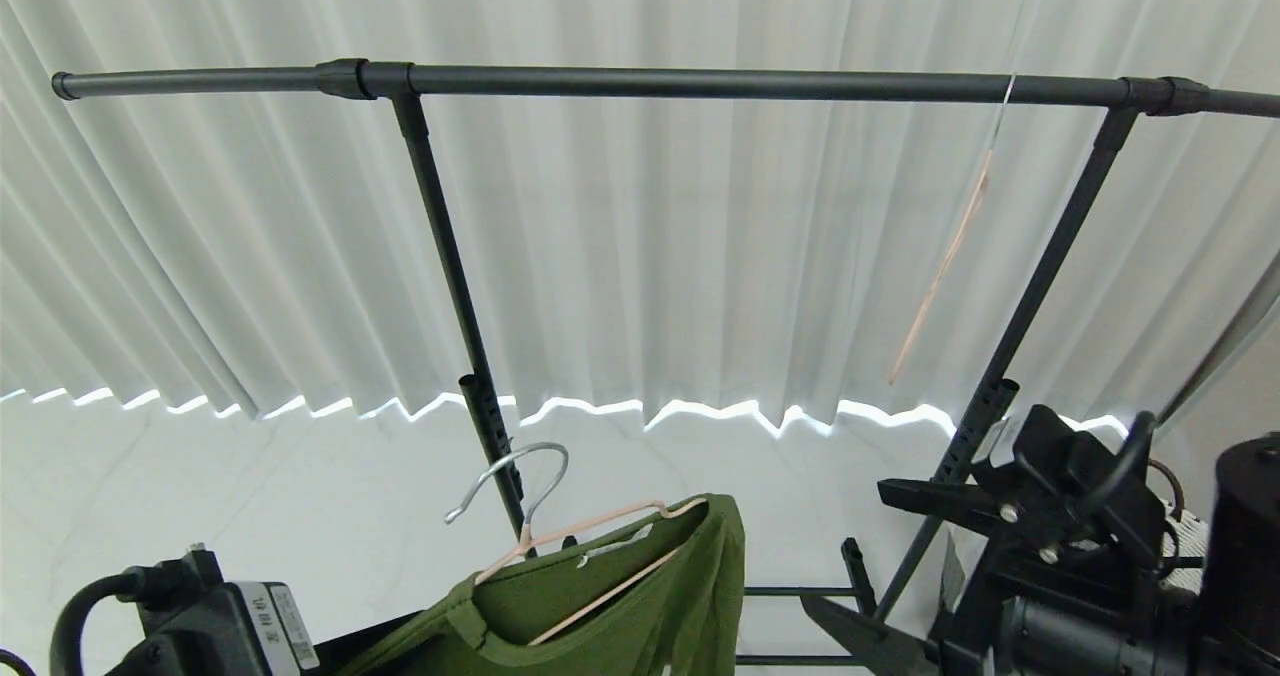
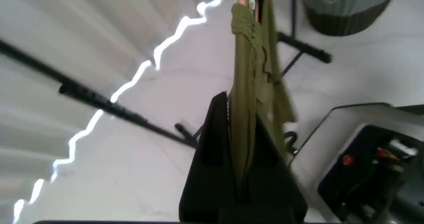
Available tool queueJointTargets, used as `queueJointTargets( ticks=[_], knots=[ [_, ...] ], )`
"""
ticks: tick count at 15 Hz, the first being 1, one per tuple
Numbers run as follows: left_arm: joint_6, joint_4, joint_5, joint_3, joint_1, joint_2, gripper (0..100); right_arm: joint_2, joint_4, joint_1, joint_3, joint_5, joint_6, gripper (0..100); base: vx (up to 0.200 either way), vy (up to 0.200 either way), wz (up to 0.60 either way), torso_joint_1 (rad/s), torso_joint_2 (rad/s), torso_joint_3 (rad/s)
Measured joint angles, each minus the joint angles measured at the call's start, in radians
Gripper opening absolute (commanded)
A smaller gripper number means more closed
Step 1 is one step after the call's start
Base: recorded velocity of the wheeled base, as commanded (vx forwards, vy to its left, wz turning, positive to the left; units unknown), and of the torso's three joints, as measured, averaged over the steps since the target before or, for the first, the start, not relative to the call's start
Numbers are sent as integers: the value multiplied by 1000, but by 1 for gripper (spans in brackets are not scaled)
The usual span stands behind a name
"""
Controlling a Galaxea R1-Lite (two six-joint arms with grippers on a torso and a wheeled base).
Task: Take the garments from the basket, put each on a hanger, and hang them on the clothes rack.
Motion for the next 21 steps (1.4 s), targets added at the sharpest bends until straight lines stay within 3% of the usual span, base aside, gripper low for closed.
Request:
queueJointTargets(
  ticks=[6, 8, 11, 21],
  knots=[
    [26, -1, -229, 16, -1, -84, 0, -41, 89, 3, -43, 266, -153, 100, 0, 0, 0, 0, 0, 0],
    [70, -1, -307, 17, -1, -98, 0, -9, 121, 4, -91, 369, -216, 100, 0, 0, 0, 0, 0, 0],
    [123, -1, -354, 13, -1, -101, 0, 48, 210, 19, -170, 467, -284, 100, 0, 0, 0, 0, 0, 0],
    [130, -1, -357, 11, -42, -102, 0, 190, 234, 53, -243, 495, -319, 100, 0, 0, 0, 0, 0, 0]
  ],
)
